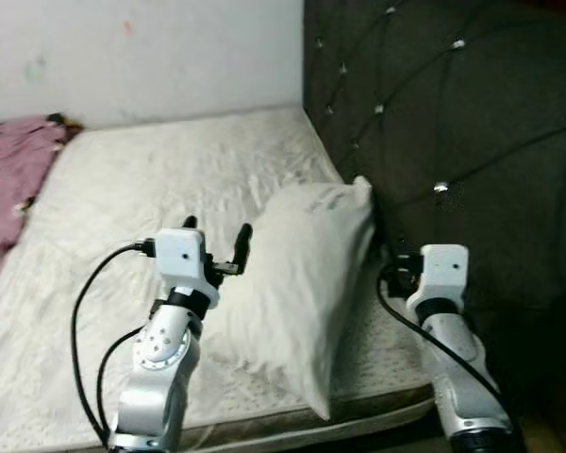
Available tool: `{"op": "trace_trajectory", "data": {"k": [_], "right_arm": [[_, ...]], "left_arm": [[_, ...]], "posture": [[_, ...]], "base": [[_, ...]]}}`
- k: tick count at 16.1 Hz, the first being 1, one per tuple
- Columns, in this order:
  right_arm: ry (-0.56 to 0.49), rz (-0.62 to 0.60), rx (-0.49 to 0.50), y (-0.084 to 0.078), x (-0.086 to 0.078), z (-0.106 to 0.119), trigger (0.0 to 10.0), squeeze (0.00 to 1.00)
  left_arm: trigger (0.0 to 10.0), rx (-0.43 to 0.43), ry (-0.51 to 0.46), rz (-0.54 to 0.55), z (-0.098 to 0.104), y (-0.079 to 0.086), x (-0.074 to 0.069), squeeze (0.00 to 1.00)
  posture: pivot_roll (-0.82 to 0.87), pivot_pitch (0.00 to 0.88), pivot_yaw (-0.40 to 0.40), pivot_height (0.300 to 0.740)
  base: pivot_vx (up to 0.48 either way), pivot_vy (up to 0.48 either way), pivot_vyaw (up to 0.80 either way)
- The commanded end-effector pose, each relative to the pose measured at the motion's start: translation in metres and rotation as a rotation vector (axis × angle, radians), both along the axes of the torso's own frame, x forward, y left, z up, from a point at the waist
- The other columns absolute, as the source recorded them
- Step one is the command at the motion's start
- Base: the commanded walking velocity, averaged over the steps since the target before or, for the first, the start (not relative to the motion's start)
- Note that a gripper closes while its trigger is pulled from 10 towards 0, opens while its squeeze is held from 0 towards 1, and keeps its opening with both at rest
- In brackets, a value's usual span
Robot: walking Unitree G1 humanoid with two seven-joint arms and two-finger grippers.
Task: Clean up the room
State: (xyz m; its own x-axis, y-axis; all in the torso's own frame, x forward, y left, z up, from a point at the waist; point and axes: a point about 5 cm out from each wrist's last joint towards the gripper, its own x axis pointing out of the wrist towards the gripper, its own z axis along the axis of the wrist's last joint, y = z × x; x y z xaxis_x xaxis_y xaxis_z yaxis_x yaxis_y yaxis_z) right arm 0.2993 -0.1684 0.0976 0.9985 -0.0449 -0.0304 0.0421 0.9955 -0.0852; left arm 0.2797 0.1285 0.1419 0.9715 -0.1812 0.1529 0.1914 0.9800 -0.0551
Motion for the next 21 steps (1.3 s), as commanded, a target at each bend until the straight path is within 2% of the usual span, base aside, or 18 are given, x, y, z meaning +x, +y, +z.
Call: {"op": "trace_trajectory", "data": {"k": [1,3,4,5,7,9,13,19,21], "right_arm": [[0.006,0.030,-0.006,0.012,0.003,0.001,10.0,0.00],[-0.021,0.029,-0.079,0.013,0.002,0.001,10.0,0.00],[-0.018,0.032,-0.034,0.013,0.002,0.001,10.0,0.00],[-0.037,0.021,-0.066,0.010,0.003,0.007,10.0,0.00],[-0.021,0.010,0.004,0.006,0.004,0.013,10.0,0.00],[-0.047,0.022,0.019,0.004,0.002,0.021,10.0,0.00],[-0.043,0.056,0.070,0.006,-0.022,0.022,10.0,0.00],[-0.034,0.075,0.067,0.002,-0.025,0.030,10.0,0.00],[-0.032,0.075,0.066,0.001,-0.024,0.031,10.0,0.00]], "left_arm": [[10.0,0.016,0.015,0.044,-0.003,0.012,-0.002,0.00],[10.0,0.017,0.019,0.051,-0.004,0.012,-0.002,0.00],[10.0,0.022,0.023,0.054,-0.006,0.012,-0.003,0.00],[10.0,0.023,0.027,0.056,-0.006,0.011,-0.005,0.00],[10.0,0.021,0.024,0.074,-0.003,0.011,-0.006,0.00],[10.0,0.019,0.016,0.103,0.001,0.015,-0.010,0.00],[10.0,0.040,0.069,0.193,-0.006,0.041,-0.037,0.00],[10.0,0.025,0.076,0.208,0.005,0.047,-0.032,0.00],[10.0,0.014,0.075,0.218,0.007,0.049,-0.031,0.00]], "posture": [[-0.03,0.000,0.056,0.740],[-0.03,0.000,0.059,0.740],[-0.03,0.000,0.059,0.740],[-0.04,0.000,0.056,0.740],[-0.03,0.000,0.042,0.740],[-0.02,0.000,0.029,0.740],[0.00,0.000,0.009,0.740],[-0.01,0.024,0.007,0.740],[-0.01,0.026,0.002,0.725]], "base": [[0.000,0.000,0.00],[0.000,0.000,0.00],[0.000,0.000,0.00],[0.000,0.000,0.00],[0.000,0.000,0.00],[0.000,0.000,0.00],[0.000,0.000,0.00],[0.000,0.000,0.00],[0.000,0.000,0.00]]}}
